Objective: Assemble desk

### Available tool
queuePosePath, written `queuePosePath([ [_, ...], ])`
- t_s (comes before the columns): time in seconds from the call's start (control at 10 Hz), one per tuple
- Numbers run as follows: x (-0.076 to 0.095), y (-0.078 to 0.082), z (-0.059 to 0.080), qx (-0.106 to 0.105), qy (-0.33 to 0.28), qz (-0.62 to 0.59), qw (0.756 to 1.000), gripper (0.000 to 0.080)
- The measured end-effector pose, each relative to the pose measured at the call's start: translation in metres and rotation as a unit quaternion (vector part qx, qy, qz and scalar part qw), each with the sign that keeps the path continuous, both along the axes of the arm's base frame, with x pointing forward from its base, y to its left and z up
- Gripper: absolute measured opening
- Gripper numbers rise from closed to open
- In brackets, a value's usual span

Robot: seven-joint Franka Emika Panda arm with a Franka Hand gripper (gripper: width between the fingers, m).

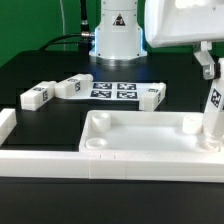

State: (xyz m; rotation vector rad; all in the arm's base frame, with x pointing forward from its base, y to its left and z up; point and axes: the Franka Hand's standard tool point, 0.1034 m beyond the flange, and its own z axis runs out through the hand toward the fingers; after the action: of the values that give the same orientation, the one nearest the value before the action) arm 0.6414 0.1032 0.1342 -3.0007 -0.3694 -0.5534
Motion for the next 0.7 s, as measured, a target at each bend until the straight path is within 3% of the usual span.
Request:
queuePosePath([
  [0.7,-0.0029,-0.0018,-0.0077,-0.002,0.006,0.003,1.000,0.0290],
])
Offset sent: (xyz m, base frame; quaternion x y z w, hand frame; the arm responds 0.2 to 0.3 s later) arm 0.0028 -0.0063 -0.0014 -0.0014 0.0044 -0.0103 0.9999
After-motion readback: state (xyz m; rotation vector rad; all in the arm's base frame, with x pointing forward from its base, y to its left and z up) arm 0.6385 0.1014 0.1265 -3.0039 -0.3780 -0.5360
